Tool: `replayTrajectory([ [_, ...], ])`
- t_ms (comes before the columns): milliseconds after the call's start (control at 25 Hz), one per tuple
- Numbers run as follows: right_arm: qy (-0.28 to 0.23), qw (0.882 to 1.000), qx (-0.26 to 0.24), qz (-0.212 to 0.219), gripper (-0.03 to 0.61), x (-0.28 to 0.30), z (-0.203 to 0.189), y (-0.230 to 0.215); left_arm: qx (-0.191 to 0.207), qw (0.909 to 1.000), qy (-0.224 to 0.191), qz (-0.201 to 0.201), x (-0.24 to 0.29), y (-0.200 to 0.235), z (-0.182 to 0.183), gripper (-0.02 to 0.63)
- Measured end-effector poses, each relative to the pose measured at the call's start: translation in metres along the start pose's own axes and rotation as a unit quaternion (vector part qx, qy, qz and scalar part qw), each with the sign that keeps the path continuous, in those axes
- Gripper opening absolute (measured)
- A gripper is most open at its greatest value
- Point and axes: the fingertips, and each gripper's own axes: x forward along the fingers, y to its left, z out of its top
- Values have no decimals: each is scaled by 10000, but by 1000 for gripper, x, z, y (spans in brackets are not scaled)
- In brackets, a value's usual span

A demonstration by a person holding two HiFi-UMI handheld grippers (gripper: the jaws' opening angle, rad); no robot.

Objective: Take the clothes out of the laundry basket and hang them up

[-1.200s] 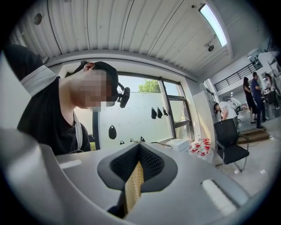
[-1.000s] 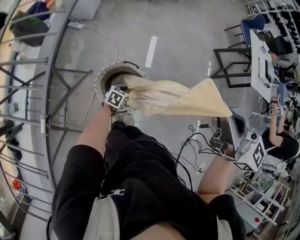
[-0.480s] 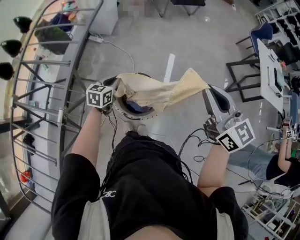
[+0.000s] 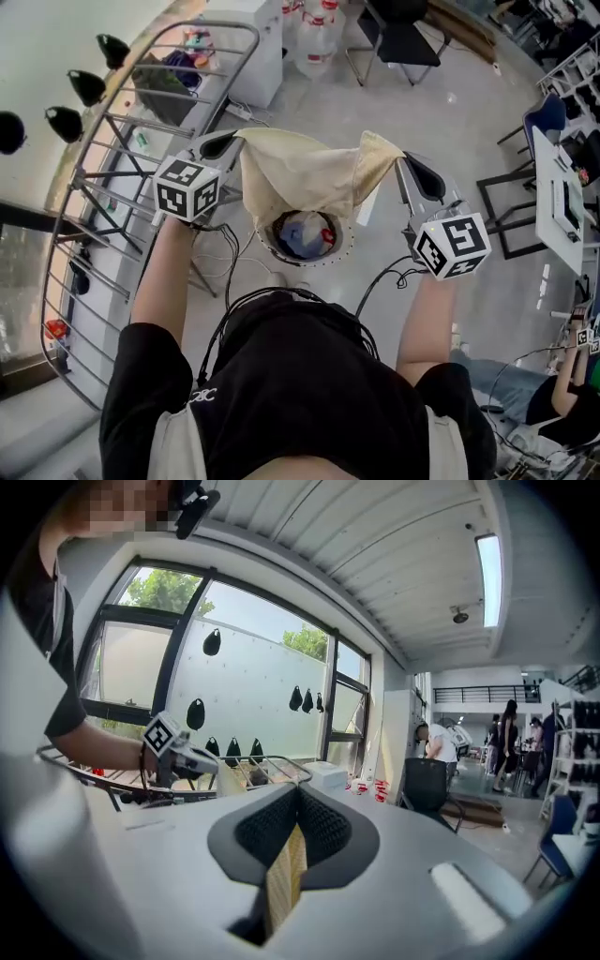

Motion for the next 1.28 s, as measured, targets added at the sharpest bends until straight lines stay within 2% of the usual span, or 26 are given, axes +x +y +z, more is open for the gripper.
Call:
replayTrajectory([
  [160,-77,9993,-372,-53,15,14,23,-6,289,9975,-596,262,-49,5,81,9],
  [280,-179,9986,-495,23,15,17,39,-10,533,9942,-863,369,-76,-4,130,9],
  [400,-433,9970,-482,412,15,25,62,0,924,9894,-965,571,-99,-14,170,9],
  [520,-722,9913,-651,886,15,43,92,30,1213,9834,-1050,845,-128,-14,200,9],
  [680,-948,9829,-860,1323,15,68,125,70,1112,9820,-1123,1030,-162,-12,217,9],
  [840,-1152,9765,-827,1625,15,88,157,102,1087,9770,-1174,1410,-192,-1,228,9],
  [960,-1407,9695,-727,1871,15,101,187,125,1146,9694,-1287,1750,-219,8,249,9],
  [1080,-1627,9575,-778,2252,15,110,212,160,1252,9593,-1376,2126,-252,11,266,9],
  [1280,-1813,9337,-926,2947,17,119,232,230,1267,9409,-1478,2772,-321,14,266,9],
])
